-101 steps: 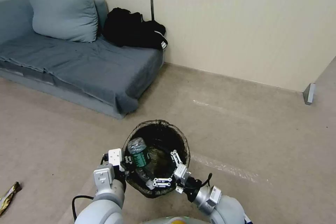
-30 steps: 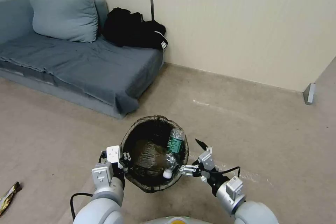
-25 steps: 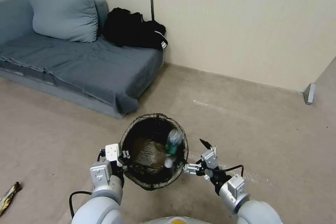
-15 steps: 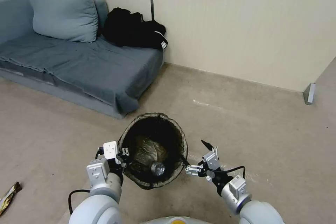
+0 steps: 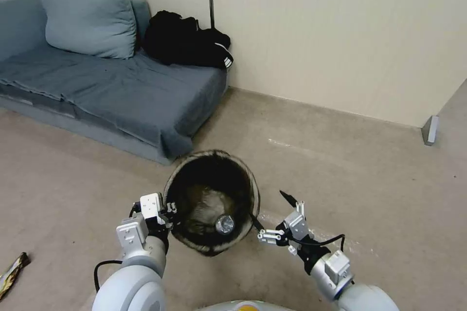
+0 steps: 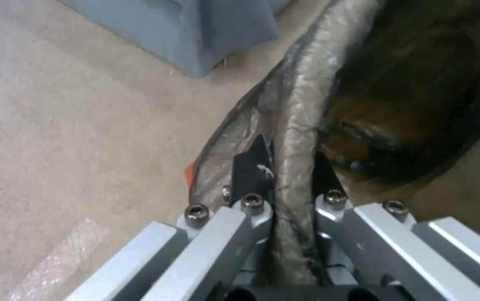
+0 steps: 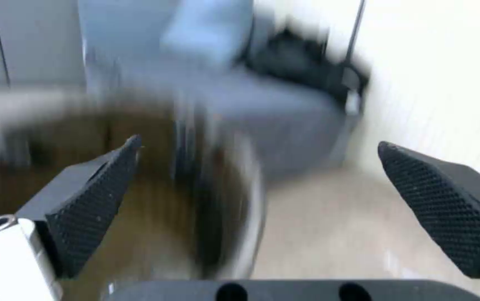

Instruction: Pick up the trash bin, then pick up the garbage from the floor and place it into the trash bin.

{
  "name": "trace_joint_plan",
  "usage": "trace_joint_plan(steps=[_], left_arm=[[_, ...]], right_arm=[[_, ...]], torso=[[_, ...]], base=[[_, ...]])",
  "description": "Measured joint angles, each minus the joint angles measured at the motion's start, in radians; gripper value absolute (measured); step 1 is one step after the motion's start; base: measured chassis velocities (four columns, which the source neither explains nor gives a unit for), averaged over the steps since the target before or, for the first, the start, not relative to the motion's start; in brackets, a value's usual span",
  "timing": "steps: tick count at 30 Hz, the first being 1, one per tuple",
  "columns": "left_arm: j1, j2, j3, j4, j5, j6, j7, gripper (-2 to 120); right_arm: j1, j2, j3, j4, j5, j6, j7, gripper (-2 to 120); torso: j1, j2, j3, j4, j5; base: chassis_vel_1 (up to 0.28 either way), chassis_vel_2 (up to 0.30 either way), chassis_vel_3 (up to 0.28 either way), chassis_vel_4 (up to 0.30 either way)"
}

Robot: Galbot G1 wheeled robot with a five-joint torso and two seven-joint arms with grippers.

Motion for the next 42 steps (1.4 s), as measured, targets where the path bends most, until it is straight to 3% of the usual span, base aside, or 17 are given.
trace_joint_plan(steps=[10,24,42], left_arm=[[-0.004,0.001,-0.004,0.031,0.014,-0.005,0.001,0],[0.010,-0.001,-0.006,0.031,0.020,-0.011,0.002,0],[0.025,-0.007,-0.001,0.009,0.024,-0.011,0.003,0]], right_arm=[[-0.064,0.157,0.091,0.126,-0.065,0.198,0.002,100],[-0.140,0.246,0.217,0.032,-0.079,0.374,0.097,100],[-0.118,0.276,0.222,-0.059,-0.044,0.410,0.120,100]], torso=[[0.000,0.000,0.000,-0.0001,0.0000],[0.000,0.000,0.000,-0.0001,0.0001],[0.000,0.000,0.000,0.0000,0.0001]], base=[[0.000,0.000,0.000,0.000],[0.000,0.000,0.000,0.000],[0.008,0.007,0.008,0.008]])
